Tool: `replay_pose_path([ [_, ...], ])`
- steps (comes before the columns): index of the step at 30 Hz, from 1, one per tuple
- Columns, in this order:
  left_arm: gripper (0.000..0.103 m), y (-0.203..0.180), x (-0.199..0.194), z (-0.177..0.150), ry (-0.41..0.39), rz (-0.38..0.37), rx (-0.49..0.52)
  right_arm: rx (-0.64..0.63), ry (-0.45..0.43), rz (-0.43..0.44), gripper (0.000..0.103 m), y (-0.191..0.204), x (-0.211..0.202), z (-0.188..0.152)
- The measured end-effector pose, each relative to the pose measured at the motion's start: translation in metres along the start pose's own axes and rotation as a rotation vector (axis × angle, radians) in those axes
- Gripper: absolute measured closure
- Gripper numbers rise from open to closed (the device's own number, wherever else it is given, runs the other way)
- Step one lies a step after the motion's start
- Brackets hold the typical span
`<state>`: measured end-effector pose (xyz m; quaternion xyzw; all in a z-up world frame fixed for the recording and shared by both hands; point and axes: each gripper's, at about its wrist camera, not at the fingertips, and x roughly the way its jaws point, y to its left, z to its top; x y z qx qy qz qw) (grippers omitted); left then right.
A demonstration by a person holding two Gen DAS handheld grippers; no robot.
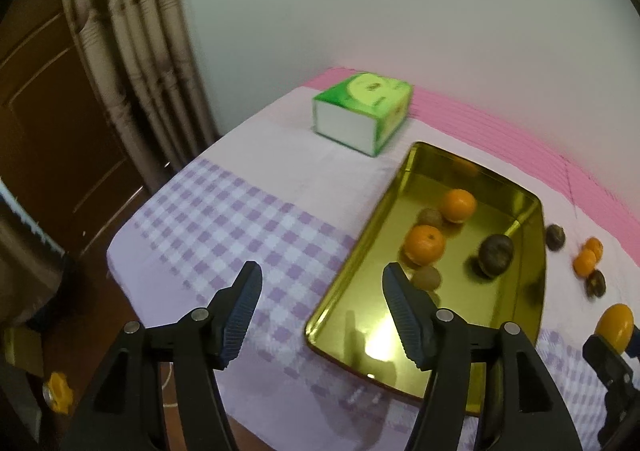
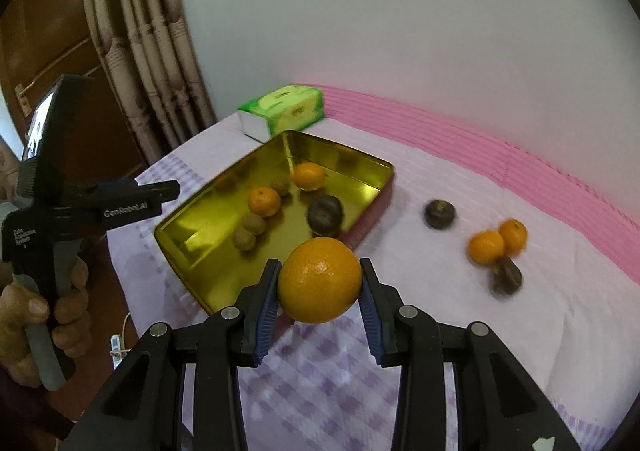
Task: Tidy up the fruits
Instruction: 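Carry the mandarin with the right gripper over the tin, then lower the mandarin into the tin and open the right gripper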
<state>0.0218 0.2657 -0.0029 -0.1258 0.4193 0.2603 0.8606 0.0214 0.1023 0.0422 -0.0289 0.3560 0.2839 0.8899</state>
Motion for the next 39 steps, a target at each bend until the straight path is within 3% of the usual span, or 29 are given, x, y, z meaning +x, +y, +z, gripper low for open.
replay_pose_path([
  [5,0.04,0.009,-0.003,0.001,-0.023,0.044,-0.037,-0.027,0.015,0.032,0.068,0.016,0.018,0.013],
  [13,0.037,0.006,-0.012,0.001,-0.063,0.074,-0.008,-0.062,0.076,0.059,0.068,0.036,0.057,0.027],
  [26,0.036,0.003,-0.011,0.0,-0.058,0.076,0.005,-0.073,0.153,0.042,0.068,0.04,0.102,0.033],
  [39,0.036,-0.001,-0.01,-0.002,-0.054,0.068,0.023,-0.059,0.176,0.031,0.068,0.039,0.118,0.034],
])
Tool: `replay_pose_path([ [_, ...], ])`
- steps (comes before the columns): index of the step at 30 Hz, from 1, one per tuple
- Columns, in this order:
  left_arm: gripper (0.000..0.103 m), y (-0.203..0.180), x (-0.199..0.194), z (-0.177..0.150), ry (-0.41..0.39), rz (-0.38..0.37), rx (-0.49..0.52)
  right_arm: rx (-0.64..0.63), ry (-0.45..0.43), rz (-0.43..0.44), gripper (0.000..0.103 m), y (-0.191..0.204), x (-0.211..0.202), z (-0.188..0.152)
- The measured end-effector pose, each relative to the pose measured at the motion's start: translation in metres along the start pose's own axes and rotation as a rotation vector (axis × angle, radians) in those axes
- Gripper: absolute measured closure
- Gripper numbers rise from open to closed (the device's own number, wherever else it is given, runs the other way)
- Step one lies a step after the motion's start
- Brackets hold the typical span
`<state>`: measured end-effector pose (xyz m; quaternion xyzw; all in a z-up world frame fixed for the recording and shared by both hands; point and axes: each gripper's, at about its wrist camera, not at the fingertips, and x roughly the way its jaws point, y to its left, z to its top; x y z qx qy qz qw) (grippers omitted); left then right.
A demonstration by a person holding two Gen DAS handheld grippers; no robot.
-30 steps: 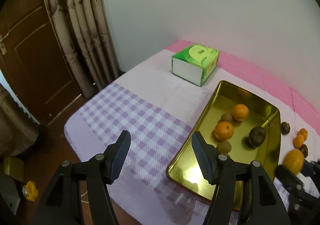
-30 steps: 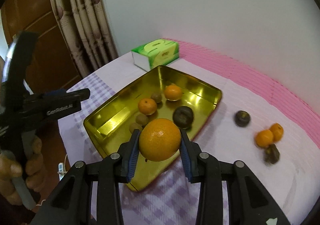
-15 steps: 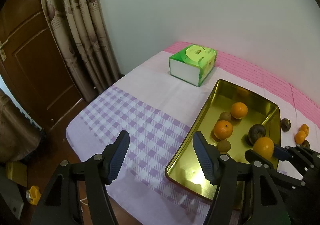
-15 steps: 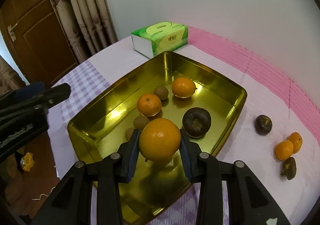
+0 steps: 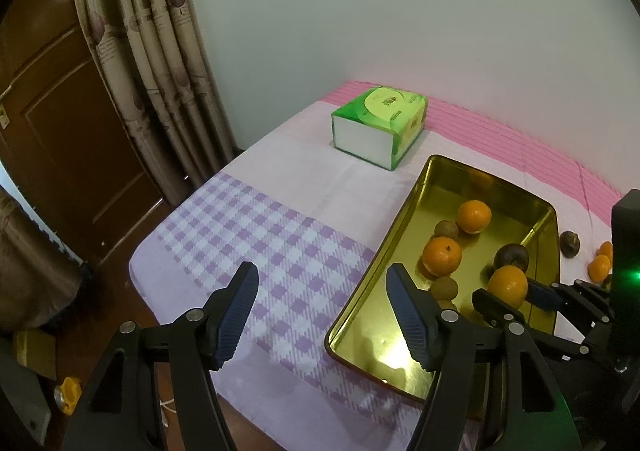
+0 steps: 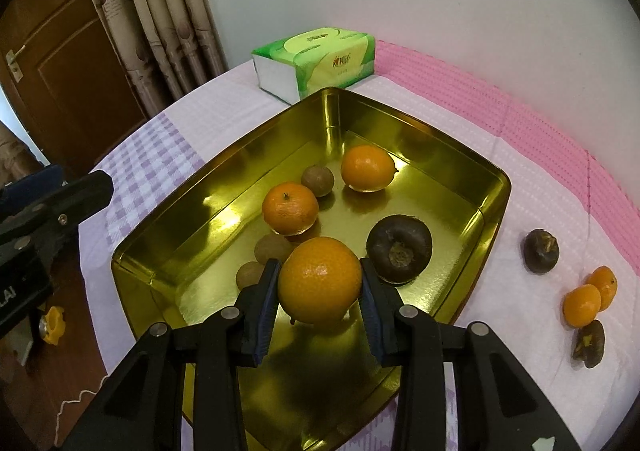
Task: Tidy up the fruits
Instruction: 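Lower the mandarin into the tin and open the right gripper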
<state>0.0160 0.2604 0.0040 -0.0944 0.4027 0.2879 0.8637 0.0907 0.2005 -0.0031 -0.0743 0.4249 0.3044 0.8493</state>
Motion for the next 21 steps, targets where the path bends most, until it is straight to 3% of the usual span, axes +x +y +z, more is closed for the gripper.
replay_pose_path([
  [21,0.035,-0.0035,0.0018,-0.0013,0.006,-0.005,0.012,0.034,-0.017,0.004,0.067,-0.0026,0.0002,0.0037],
])
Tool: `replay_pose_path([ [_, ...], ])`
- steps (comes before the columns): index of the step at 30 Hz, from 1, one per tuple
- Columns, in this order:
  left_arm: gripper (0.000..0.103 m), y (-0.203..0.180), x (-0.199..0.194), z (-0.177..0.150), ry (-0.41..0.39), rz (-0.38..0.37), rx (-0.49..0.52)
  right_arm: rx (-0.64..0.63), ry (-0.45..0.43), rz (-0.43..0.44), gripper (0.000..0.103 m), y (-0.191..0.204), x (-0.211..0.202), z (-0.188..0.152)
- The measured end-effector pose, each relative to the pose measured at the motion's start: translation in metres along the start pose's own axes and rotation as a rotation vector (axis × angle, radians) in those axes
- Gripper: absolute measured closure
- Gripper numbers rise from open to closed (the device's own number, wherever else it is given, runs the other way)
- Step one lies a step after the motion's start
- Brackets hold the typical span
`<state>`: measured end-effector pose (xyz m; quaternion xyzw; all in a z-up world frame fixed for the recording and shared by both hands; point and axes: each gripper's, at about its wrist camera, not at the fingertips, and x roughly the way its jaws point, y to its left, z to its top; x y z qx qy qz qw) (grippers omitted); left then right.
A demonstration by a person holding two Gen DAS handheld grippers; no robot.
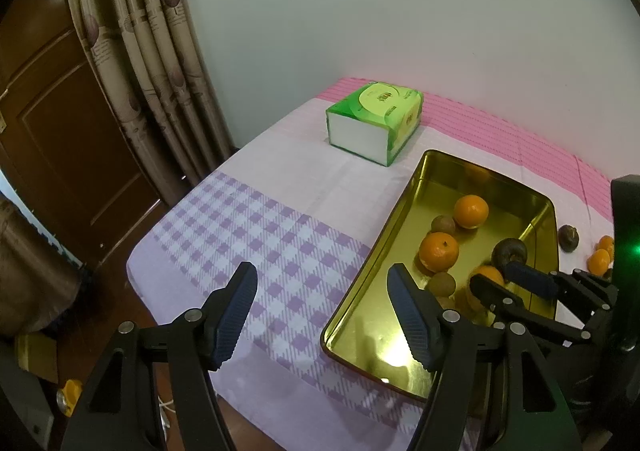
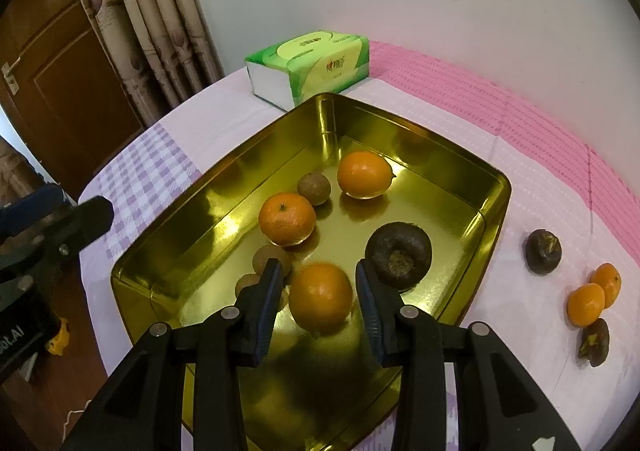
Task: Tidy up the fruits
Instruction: 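Lower the mandarin into the tin and open the right gripper, then withdraw both grippers from the tin toward the remaining fruits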
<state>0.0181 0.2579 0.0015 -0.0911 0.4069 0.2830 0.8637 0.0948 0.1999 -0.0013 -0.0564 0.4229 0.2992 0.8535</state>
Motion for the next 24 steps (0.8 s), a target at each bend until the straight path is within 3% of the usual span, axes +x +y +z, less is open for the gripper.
replay_pose_path([
  [15,0.035,-0.003,0.002,-0.001,-0.005,-0.003,0.01,0.074,-0.108,0.048,0.067,-0.011,-0.031,-0.002],
  [24,0.035,-0.007,0.001,-0.003,-0.007,0.001,0.032,0.144,-0.144,0.04,0.067,-0.037,-0.058,-0.035],
])
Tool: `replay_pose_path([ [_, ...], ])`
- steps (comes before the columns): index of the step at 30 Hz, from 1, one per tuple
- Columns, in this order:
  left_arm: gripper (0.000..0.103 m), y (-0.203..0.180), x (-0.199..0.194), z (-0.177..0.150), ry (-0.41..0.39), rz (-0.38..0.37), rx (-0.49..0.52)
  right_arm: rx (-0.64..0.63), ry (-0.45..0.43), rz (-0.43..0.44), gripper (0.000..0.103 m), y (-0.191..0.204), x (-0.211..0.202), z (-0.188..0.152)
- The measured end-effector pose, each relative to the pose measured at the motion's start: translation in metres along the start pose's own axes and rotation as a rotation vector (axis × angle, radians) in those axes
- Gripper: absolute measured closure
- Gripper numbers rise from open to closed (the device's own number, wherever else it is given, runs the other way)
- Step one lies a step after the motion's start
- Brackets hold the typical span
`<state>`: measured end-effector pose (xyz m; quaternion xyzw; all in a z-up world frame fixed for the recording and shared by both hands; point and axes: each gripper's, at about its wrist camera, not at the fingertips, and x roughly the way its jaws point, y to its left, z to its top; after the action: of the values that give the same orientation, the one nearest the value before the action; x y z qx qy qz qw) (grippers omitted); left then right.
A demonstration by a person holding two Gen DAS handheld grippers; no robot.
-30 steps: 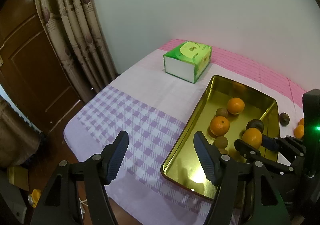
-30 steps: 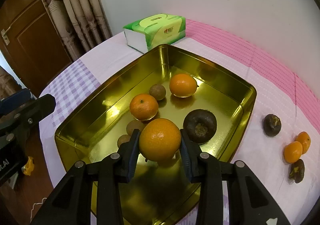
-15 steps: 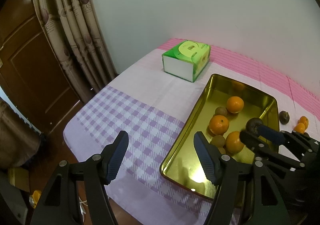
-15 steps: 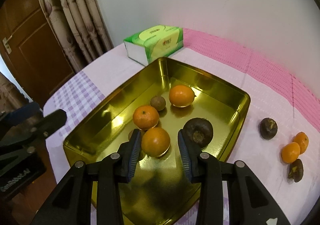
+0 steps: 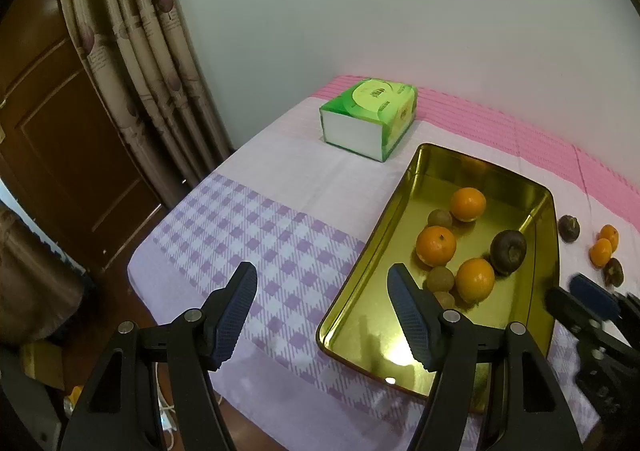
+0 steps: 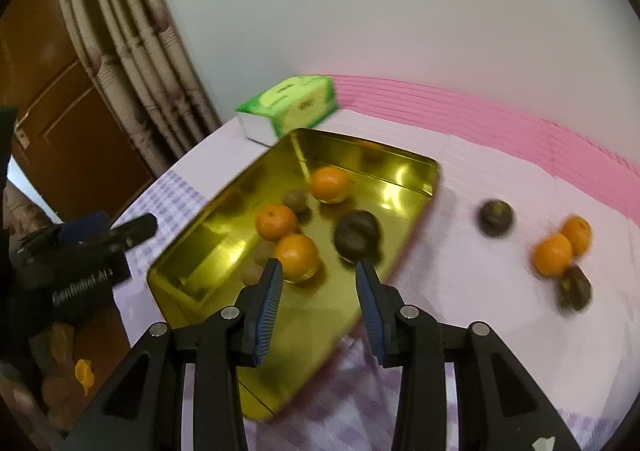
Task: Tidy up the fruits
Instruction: 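Withdraw both grippers from the tin toward the remaining fruits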
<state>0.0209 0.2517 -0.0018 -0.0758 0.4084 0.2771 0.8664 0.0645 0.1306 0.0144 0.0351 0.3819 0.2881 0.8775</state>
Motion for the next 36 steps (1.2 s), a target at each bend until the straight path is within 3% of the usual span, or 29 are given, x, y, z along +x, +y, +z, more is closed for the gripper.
replay_pose_path([
  [8,0.035,-0.007,-0.001,-0.003,-0.007,0.01,0.034,0.143,0.003,-0.12,0.067,-0.079,-0.029,-0.04],
  [12,0.035,-0.011,-0.001,-0.004,-0.009,0.012,0.054,0.191,0.009,-0.223,0.067,-0.124,-0.047,-0.061],
  [19,0.034,-0.031,-0.005,-0.012,-0.027,0.02,0.146,0.303,0.012,-0.375,0.06,-0.203,-0.079,-0.09],
  [24,0.033,-0.044,-0.021,-0.014,-0.074,-0.018,0.206,0.368,0.015,-0.447,0.058,-0.247,-0.092,-0.099],
  [30,0.027,-0.083,-0.049,-0.012,-0.12,-0.235,0.363,0.399,-0.001,-0.459,0.053,-0.268,-0.099,-0.108],
  [33,0.027,-0.115,-0.057,-0.008,-0.097,-0.429,0.495,0.389,-0.022,-0.451,0.048,-0.268,-0.098,-0.111],
  [34,0.027,-0.128,-0.057,-0.003,-0.061,-0.528,0.536,0.385,-0.03,-0.447,0.045,-0.268,-0.098,-0.111],
  [36,0.027,-0.147,-0.053,0.006,0.0,-0.651,0.597,0.367,-0.046,-0.445,0.041,-0.265,-0.101,-0.114],
])
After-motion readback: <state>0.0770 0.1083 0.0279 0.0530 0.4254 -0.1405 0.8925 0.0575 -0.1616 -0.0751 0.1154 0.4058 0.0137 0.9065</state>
